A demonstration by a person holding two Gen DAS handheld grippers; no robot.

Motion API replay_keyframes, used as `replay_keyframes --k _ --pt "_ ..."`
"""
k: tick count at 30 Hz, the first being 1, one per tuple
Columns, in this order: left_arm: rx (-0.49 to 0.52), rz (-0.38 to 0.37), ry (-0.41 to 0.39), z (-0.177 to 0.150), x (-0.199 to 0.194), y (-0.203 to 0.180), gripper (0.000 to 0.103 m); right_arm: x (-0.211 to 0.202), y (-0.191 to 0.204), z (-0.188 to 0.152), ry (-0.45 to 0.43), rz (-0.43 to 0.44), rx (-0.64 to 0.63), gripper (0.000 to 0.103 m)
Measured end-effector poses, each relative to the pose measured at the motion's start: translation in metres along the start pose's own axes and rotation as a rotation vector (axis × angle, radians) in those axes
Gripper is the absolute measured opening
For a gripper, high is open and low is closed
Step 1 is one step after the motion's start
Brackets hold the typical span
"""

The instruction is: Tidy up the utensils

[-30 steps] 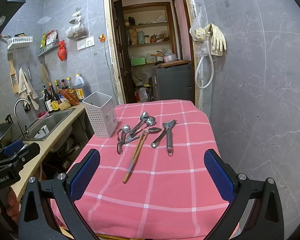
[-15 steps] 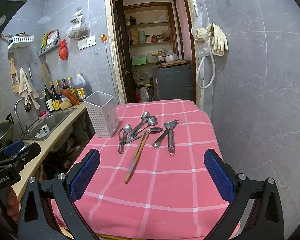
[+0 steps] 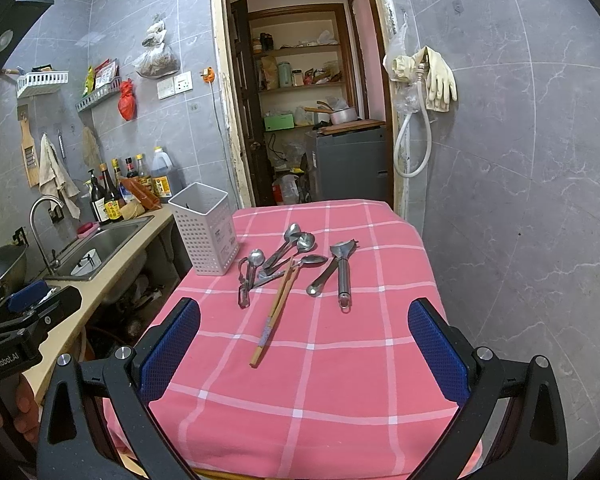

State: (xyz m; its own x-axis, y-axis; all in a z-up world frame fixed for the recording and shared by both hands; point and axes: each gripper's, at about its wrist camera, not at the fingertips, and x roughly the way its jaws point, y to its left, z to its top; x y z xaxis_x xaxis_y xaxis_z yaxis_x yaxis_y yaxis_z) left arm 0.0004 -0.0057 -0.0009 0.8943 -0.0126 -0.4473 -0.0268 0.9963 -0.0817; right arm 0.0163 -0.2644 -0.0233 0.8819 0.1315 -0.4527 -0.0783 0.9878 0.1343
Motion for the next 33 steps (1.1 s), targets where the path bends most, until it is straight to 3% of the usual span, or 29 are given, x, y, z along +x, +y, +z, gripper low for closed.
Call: replay_keyframes --k 33 --pt "-0.007 -0.004 0.007 -0.0032 0.0057 0.0097 0.103 -0.0004 -0.0008 0.0014 -0.009 -0.012 -0.002 0.102"
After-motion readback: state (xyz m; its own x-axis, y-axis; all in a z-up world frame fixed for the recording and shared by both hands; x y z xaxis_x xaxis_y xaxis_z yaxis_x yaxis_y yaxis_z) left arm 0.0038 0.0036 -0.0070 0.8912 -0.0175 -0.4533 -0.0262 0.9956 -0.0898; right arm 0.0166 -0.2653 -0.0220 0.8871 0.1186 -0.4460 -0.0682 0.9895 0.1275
